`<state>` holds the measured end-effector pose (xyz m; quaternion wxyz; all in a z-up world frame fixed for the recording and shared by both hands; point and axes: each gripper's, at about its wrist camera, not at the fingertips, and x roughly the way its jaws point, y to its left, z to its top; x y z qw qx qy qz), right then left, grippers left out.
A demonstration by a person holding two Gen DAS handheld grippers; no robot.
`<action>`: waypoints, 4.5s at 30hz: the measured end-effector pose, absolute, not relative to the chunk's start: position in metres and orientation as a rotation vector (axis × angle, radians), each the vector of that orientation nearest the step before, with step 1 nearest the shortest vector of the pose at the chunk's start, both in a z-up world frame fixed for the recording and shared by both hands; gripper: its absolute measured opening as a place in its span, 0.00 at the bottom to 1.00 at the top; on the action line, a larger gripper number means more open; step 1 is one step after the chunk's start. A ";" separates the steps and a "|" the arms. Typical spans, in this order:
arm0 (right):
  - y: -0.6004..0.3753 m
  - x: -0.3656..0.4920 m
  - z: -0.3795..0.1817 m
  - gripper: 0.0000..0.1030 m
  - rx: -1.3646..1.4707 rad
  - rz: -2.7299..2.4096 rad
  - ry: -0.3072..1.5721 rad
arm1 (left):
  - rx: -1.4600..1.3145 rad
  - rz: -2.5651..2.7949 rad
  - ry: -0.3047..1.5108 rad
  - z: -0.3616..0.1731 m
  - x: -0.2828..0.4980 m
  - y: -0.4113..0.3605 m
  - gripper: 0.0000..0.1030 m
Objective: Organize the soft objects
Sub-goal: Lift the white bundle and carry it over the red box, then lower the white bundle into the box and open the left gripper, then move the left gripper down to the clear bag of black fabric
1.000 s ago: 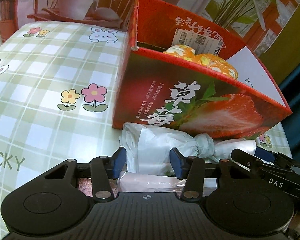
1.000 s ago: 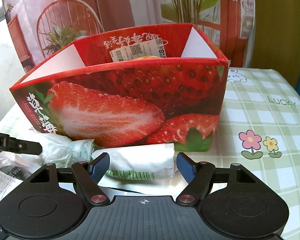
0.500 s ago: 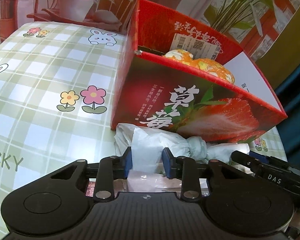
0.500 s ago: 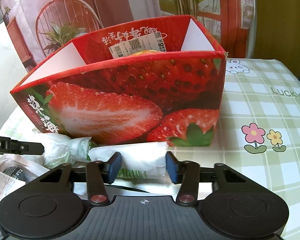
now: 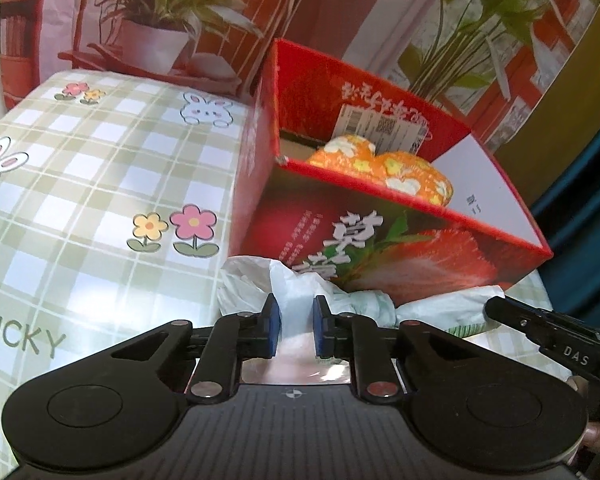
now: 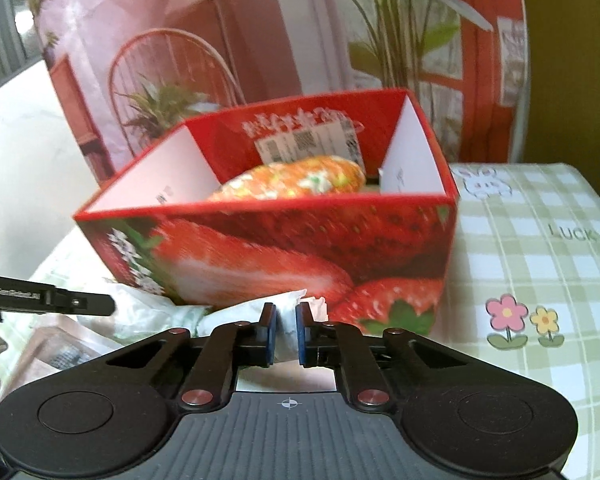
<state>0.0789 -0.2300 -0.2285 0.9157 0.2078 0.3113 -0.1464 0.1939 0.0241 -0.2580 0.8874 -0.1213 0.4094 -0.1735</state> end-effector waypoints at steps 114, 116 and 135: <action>-0.252 0.103 -0.112 1.00 0.212 -0.328 0.563 | 0.114 -0.423 0.742 -0.173 0.190 -0.004 1.00; -0.245 0.089 -0.118 1.00 0.224 -0.323 0.569 | 0.102 -0.430 0.766 -0.180 0.178 0.001 1.00; -0.206 0.018 -0.215 1.00 0.409 -0.284 0.822 | -0.098 -0.439 1.031 -0.254 0.136 0.031 0.81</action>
